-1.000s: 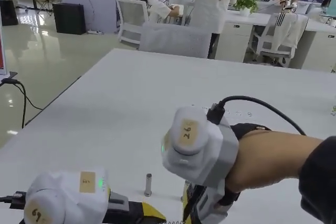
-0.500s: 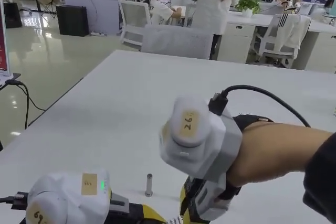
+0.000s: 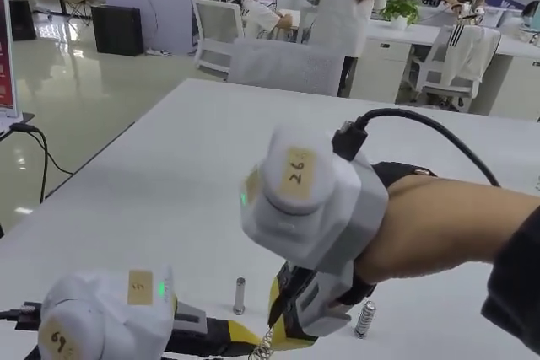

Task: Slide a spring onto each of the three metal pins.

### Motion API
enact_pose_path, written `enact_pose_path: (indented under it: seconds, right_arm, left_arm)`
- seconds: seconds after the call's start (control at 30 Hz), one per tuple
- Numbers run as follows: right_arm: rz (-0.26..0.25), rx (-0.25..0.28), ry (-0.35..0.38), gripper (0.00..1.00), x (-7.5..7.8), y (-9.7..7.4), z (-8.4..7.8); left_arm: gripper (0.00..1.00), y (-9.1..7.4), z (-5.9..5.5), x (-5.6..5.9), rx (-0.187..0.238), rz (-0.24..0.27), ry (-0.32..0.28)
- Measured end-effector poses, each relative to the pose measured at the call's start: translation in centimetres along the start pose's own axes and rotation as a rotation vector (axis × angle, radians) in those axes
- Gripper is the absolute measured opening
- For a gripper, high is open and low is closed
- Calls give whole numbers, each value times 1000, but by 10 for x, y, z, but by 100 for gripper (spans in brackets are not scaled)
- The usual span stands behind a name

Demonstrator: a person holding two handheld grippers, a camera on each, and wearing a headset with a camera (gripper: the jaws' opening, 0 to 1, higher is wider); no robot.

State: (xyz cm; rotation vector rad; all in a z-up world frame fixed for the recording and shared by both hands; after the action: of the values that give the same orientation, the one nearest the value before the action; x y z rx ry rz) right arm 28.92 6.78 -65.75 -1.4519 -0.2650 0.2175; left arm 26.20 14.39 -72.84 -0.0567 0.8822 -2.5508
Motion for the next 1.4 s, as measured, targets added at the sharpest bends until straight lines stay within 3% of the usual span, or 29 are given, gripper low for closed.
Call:
enact_pose_path:
  seconds: [0.2,0.3,0.4,0.53,0.7,0.97,1.4]
  right_arm:
    - [9,11,5,8,1,0,0]
    - [5,24,20,16,3,-1,-2]
    - [5,28,23,16,4,-2,-4]
    - [17,63,39,17,5,-1,-4]
    - [31,82,48,15,5,5,-2]
    - [50,96,60,12,6,10,-2]
    - [58,93,74,8,7,9,-3]
  left_arm:
    - [2,-1,-1,0,16,2,-1]
    - [2,-1,-1,0,25,1,-4]
    - [2,-1,-3,-1,33,0,-10]
    - [2,-3,-2,-4,63,2,-32]
    - [2,-6,1,-7,100,3,-58]
    - [2,-6,3,-5,124,-4,-63]
    - [2,-7,6,-5,127,4,-61]
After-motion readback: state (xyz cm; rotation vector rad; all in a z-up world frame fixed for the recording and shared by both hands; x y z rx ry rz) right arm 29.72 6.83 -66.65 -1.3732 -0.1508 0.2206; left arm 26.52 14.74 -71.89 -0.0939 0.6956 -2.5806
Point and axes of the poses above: the centre of the closed fingertips' face, and the gripper's own axes: y roughly forward along the fingers, x roughly to its right, z roughly out of its top, the point moved 8 cm from there along -y, roughly backward along the fingers, and after that the axes turned 14 degrees about -x, right-handed, at the moved point
